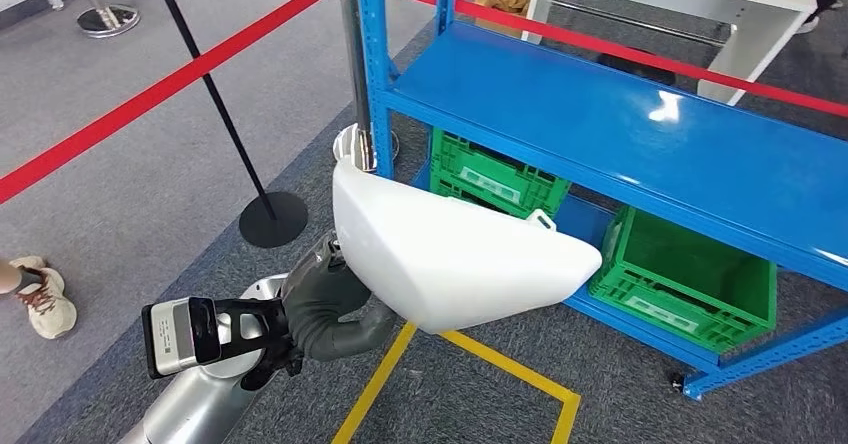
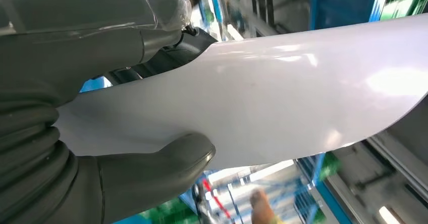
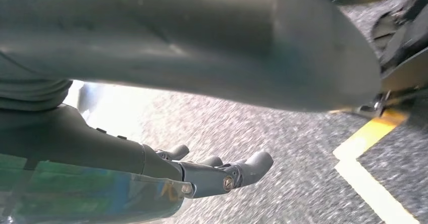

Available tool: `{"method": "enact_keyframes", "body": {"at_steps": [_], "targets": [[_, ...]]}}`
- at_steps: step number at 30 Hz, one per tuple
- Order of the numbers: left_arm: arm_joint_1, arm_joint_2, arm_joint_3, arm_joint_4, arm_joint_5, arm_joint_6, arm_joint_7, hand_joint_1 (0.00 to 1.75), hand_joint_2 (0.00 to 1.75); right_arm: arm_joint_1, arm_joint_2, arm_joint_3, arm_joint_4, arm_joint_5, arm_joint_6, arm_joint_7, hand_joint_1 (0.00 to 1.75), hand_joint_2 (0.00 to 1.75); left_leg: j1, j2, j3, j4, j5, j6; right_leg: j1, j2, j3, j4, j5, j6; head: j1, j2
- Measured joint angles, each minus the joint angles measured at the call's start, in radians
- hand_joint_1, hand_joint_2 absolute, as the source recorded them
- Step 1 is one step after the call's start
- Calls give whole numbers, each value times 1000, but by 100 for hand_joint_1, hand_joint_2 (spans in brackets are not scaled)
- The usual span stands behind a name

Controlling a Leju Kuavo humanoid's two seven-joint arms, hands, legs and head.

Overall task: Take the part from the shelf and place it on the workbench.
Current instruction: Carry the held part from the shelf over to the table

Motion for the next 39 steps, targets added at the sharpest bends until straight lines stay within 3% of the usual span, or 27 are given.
{"method": "enact_keyframes", "body": {"at_steps": [2,3,4,6,8,10,11,12,14,16,18,19,21,23,24,25,27,29,31,33,34,35,36,38,39], "targets": [[14,2,2,0,-20,4,-11,175,175,6,-4,6,0,9,3,9,0,0,-1,-28,-4,1,3,4,0,30,-66,142,-58,0,2,0],[21,3,3,0,-28,4,-16,175,175,8,-5,8,0,12,4,13,0,0,-1,-43,-5,1,4,4,1,34,-86,179,-63,-1,2,0],[27,5,4,0,-33,4,-19,175,175,9,-5,12,0,14,5,16,0,0,-1,-57,-5,2,4,3,0,35,-85,174,-48,-3,2,0],[32,9,4,0,-41,1,-21,175,175,7,-5,18,0,17,5,17,0,0,1,-86,-5,4,6,-1,-3,52,-34,56,22,-7,2,0],[31,11,3,0,-46,-4,-21,175,175,5,-2,23,1,14,5,14,0,0,-1,-113,-11,13,6,-10,-9,91,20,-71,69,-8,2,0],[30,11,0,0,-49,-8,-21,175,175,1,7,24,1,7,5,11,0,0,-1,-135,-21,17,9,-23,-8,107,34,-107,73,-11,1,0],[29,11,-3,0,-50,-10,-21,175,175,-2,12,24,1,5,5,11,0,0,2,-145,-25,16,12,-29,-6,97,34,-106,75,-15,1,0],[29,12,-6,0,-50,-12,-21,175,175,-4,18,24,1,4,4,10,0,0,3,-140,-29,19,11,-34,-6,85,35,-106,77,-21,1,0],[24,14,-12,0,-50,-14,-20,175,175,-7,27,24,1,2,3,10,0,0,1,-95,-56,68,-19,-43,-7,61,37,-107,81,-33,-6,0],[18,14,-17,0,-50,-15,-16,175,175,-5,33,24,1,2,3,9,0,0,1,-40,-116,191,-81,-49,-5,35,35,-107,82,-39,-12,0],[14,16,-23,0,-45,-17,-7,175,175,-4,37,24,1,3,3,9,0,0,2,-26,-166,297,-116,-52,-3,6,32,-107,81,-40,-12,0],[12,17,-25,0,-39,-17,0,175,175,-4,37,25,1,3,3,9,0,0,2,-23,-167,301,-109,-52,-3,-9,32,-107,81,-40,-12,0],[-1,18,-27,1,-20,-17,12,175,175,-8,38,25,1,5,3,9,0,0,1,-5,-107,197,-55,-47,-3,-33,33,-107,80,-39,-12,0],[-25,16,-27,5,-2,-20,17,175,175,-13,39,26,1,6,0,9,0,0,-8,44,-34,65,-19,-36,2,-53,36,-107,78,-33,-12,0],[-36,14,-26,9,5,-23,18,175,175,-14,38,26,1,5,-2,9,0,0,-13,60,-17,31,-15,-31,4,-62,38,-107,76,-29,-11,0],[-45,11,-26,14,8,-27,18,175,175,-15,37,26,1,5,-5,9,0,0,-17,64,-13,19,-17,-26,5,-72,39,-108,75,-24,-11,0],[-52,7,-27,23,13,-32,18,175,175,-17,35,26,1,2,-9,9,0,0,-16,38,-14,18,-12,-16,4,-85,44,-109,71,-12,-11,0],[-57,-2,-28,30,16,-34,18,175,175,-16,32,26,1,0,-10,9,0,0,-9,15,-12,13,-4,-4,1,-42,32,-71,42,-2,-8,0],[-59,-13,-31,36,18,-37,18,175,175,-13,29,26,1,0,-10,11,0,0,-6,-9,-13,12,1,5,0,18,-22,48,-21,3,-4,0],[-56,-16,-34,42,17,-41,18,175,175,-7,25,26,1,6,-11,18,0,0,-7,-37,-15,12,2,8,0,33,-85,173,-64,4,-2,0],[-54,-17,-35,44,14,-43,18,175,175,-5,23,26,1,11,-11,23,0,0,-8,-52,-15,13,3,8,1,35,-97,190,-59,3,-2,0],[-53,-17,-36,45,11,-45,18,175,175,-4,22,27,1,17,-11,27,0,0,-8,-67,-15,14,3,8,0,38,-88,163,-33,1,-2,0],[-51,-17,-35,45,6,-46,18,175,175,-2,20,28,1,23,-11,30,0,0,-7,-81,-14,16,3,7,-2,47,-61,99,6,0,-2,0],[-48,-19,-35,44,-2,-46,18,175,175,-2,15,31,1,35,-7,35,0,0,-7,-107,-17,23,2,0,-8,90,0,-42,64,-2,-2,0],[-46,-20,-34,43,-6,-45,18,175,175,-2,13,33,1,39,-5,36,0,0,-8,-119,-21,26,2,-5,-9,106,17,-82,75,-3,-2,0]]}}
